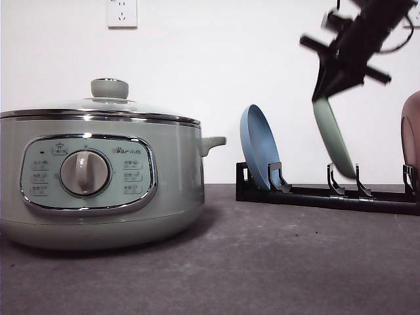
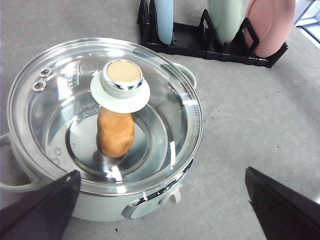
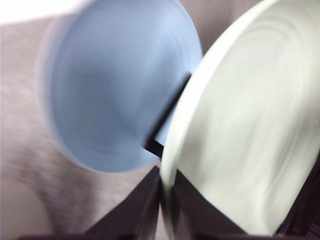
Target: Transfer potato from steamer to green plate
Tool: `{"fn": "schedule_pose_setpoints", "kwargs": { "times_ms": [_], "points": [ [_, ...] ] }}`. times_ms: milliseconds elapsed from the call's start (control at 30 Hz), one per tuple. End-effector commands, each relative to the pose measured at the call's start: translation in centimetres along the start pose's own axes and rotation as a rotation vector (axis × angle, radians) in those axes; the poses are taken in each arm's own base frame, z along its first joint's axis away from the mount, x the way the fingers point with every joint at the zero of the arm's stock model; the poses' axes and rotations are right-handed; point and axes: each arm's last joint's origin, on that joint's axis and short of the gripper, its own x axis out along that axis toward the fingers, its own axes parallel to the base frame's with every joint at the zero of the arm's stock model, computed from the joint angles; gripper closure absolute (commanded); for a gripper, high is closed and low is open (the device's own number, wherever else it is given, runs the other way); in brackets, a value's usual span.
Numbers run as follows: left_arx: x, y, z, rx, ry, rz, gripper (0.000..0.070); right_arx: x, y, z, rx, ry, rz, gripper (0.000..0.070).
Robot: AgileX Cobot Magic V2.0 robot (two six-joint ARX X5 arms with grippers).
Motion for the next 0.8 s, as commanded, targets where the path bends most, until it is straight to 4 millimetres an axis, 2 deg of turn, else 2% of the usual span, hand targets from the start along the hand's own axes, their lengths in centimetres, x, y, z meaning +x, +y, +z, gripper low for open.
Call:
{"fn": "schedule_pose_setpoints", "kwargs": {
  "times_ms": [0,167,300,567,767],
  "points": [
    [-0.3,-0.2,0.6,0.026,-0.024,-0.006,0.0028,-2.3,1.5,1.5,-0.049,-0.087,0.024,0.0693],
    [-0.3,-0.2,0.6,0.026,-0.025,-0.006,0.0028,-6.5,3.8,1.7,-0.095,-0.138,0.091,0.0693],
    [-0.3,-0.2,0.6,0.026,-0.024,-0.006,0.0028,-9.6,5.8,0.8,-0.183,-0.116,0.103,0.0693],
    [-0.3,-0.2,0.6,0.026,-0.024,-0.006,0.0028,-13.6,10.1,-3.3,-0.401,0.056,0.026,0.0694],
    [-0.3,-0.2,0.6,0.026,-0.024,-0.006,0.0028,-14.6,13.1,-7.0,-0.550,0.237,-0.061,0.0695]
  ]
}}
